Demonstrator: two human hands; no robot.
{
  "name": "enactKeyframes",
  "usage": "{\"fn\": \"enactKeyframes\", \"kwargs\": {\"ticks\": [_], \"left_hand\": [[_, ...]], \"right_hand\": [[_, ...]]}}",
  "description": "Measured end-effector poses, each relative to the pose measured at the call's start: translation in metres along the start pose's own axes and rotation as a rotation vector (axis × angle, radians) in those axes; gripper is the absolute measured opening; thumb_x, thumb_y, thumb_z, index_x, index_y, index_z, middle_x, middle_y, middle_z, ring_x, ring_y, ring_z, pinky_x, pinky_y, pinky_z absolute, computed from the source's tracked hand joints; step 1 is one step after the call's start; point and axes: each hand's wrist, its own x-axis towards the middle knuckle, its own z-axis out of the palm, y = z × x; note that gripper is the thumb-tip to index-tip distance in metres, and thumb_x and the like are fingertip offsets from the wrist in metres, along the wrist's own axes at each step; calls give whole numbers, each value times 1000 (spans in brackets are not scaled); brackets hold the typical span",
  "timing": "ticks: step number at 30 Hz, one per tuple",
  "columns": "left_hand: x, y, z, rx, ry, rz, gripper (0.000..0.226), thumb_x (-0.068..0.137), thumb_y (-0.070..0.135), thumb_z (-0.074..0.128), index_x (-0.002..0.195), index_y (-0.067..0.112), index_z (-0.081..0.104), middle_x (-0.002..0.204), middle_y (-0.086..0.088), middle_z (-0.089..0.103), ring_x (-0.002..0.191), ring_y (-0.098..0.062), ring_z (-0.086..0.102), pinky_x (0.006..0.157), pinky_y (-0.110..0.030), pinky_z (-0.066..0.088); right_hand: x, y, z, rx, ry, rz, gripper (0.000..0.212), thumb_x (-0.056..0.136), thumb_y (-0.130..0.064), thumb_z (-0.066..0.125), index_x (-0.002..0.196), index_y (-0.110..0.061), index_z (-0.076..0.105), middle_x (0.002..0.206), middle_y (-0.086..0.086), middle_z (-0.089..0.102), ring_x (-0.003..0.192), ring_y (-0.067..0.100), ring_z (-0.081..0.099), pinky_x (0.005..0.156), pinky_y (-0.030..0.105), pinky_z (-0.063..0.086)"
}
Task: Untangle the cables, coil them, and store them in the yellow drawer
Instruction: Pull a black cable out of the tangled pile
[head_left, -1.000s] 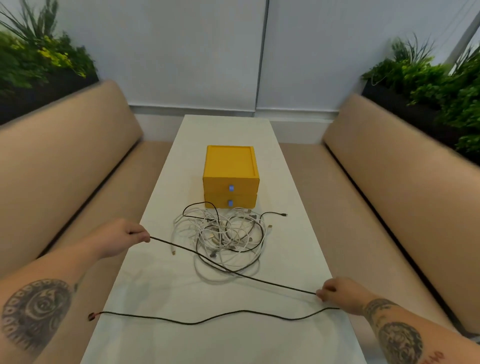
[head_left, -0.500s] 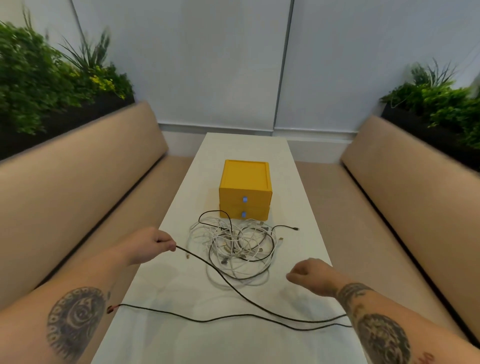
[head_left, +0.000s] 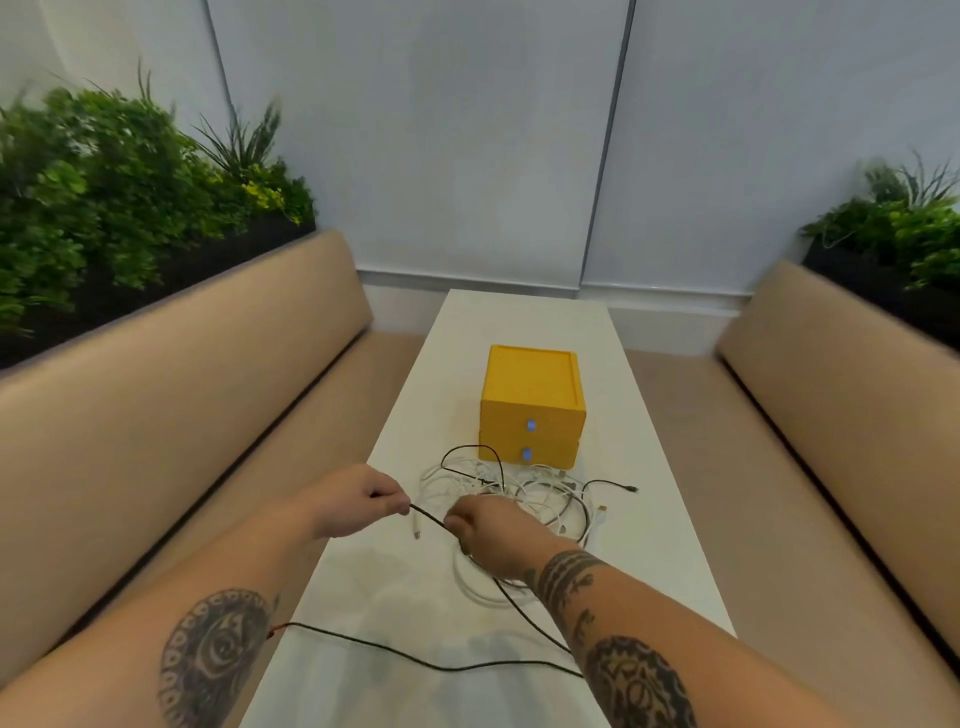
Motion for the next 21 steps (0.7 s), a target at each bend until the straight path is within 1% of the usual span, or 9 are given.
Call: {"fn": "enactKeyframes", "kwargs": {"ticks": [3,6,8,10,12,14,16,19,21], "left_hand": [[2,-8,-5,-49,13,35,28,76,68,48,85,56,71,89,8,74,88,-16,66,85,-37,55],[3,-4,-10,-34,-14,81,23,84,62,52,88,52,72,88,1,72,81,-20,63,78,-36,54],[3,-3,-12,-13,-38,97,25,85,63,52,90,50,73,91,-1,72,81,-23,62,79,-40,54],[2,-6,-14,-5,-66,86,26,86,61,52,93,47,73,93,1,72,85,-21,63,83,-40,54],[-1,-13,-14,-8,-91,51,23,89,57,53,93,45,73,93,8,72,90,-13,65,84,-35,54],[-6,-21,-11,-8,-127,10,19,95,46,55,90,42,73,97,19,71,96,0,62,84,-21,50],[-9,-31,-6,-33,-133,-25,21,98,38,55,89,39,74,100,21,71,100,3,60,83,-17,45],[-15,-45,4,-95,-149,-78,24,99,30,53,90,33,75,85,16,67,85,-3,59,78,-20,45],[-19,-53,11,-124,-177,-83,24,100,22,51,94,29,73,71,12,60,76,-7,54,77,-24,43]], "right_hand": [[4,-7,3,61,45,-1,38,95,-51,54,126,-28,55,116,-2,62,105,20,59,89,35,47],[7,-13,7,71,88,-43,32,97,-46,55,119,-24,60,112,-1,57,101,20,57,87,36,46],[9,-15,10,78,42,-45,24,100,-38,53,110,-19,64,108,4,64,98,23,60,87,37,49],[10,-10,10,112,26,-21,18,100,-32,52,102,-22,67,98,2,71,91,20,63,87,37,52],[9,0,8,105,35,10,15,98,-32,55,96,-27,70,89,-4,72,86,15,64,86,34,53],[7,12,6,97,33,53,15,96,-36,58,96,-30,73,86,-8,72,86,14,66,85,32,53],[3,21,6,107,35,87,17,93,-40,62,99,-31,75,84,-11,70,86,13,65,83,30,53],[-2,27,11,134,28,100,23,94,-40,63,108,-28,76,87,-13,65,87,10,60,80,24,44],[-4,30,17,165,-13,109,24,96,-39,61,111,-27,75,86,-14,63,85,10,58,79,24,43]]}}
